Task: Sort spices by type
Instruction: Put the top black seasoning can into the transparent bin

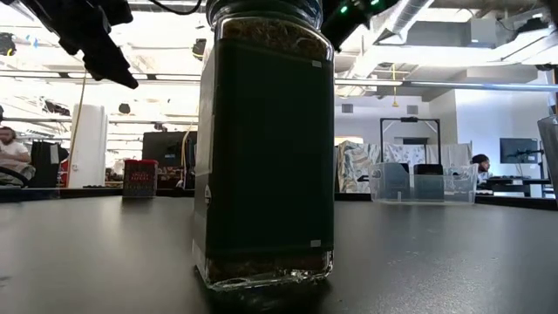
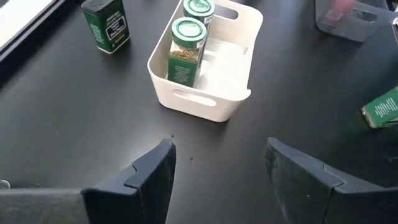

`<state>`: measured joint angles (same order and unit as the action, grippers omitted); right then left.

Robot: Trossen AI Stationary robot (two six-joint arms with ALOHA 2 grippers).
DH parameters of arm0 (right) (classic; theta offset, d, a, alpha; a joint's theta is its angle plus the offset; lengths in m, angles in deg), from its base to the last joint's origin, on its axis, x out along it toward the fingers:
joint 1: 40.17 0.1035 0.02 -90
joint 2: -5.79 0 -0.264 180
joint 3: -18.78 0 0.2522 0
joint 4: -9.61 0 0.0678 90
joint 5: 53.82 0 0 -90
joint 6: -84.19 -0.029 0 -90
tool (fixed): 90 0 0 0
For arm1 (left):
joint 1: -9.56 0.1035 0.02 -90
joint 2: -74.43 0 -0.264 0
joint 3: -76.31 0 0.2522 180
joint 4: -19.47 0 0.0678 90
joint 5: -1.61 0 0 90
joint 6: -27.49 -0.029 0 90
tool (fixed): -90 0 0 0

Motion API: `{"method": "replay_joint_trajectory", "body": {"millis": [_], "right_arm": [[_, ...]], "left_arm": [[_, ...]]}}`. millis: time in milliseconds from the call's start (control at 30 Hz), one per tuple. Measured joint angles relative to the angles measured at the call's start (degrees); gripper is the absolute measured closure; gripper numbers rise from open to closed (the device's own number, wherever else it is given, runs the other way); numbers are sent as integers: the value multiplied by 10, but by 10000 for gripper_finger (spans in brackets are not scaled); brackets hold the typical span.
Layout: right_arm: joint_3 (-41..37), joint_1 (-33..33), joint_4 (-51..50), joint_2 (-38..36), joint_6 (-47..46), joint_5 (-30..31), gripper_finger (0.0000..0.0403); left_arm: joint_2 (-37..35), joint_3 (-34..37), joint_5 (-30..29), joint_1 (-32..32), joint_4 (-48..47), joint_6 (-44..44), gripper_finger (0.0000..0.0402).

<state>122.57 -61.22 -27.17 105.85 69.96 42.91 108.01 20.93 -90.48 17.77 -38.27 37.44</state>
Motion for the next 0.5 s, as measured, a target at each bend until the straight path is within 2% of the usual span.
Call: {"method": "replay_joint_trajectory", "body": {"millis": [167, 300, 500], "right_arm": [[122, -39, -142, 99, 55, -76, 97], [185, -58, -207, 158, 110, -95, 97], [210, -69, -235, 206, 211, -144, 97]], "left_arm": [[0, 0, 0, 0, 0, 6, 168], [0, 0, 0, 0, 0, 6, 168], [0, 0, 0, 0, 1, 19, 168]]}}
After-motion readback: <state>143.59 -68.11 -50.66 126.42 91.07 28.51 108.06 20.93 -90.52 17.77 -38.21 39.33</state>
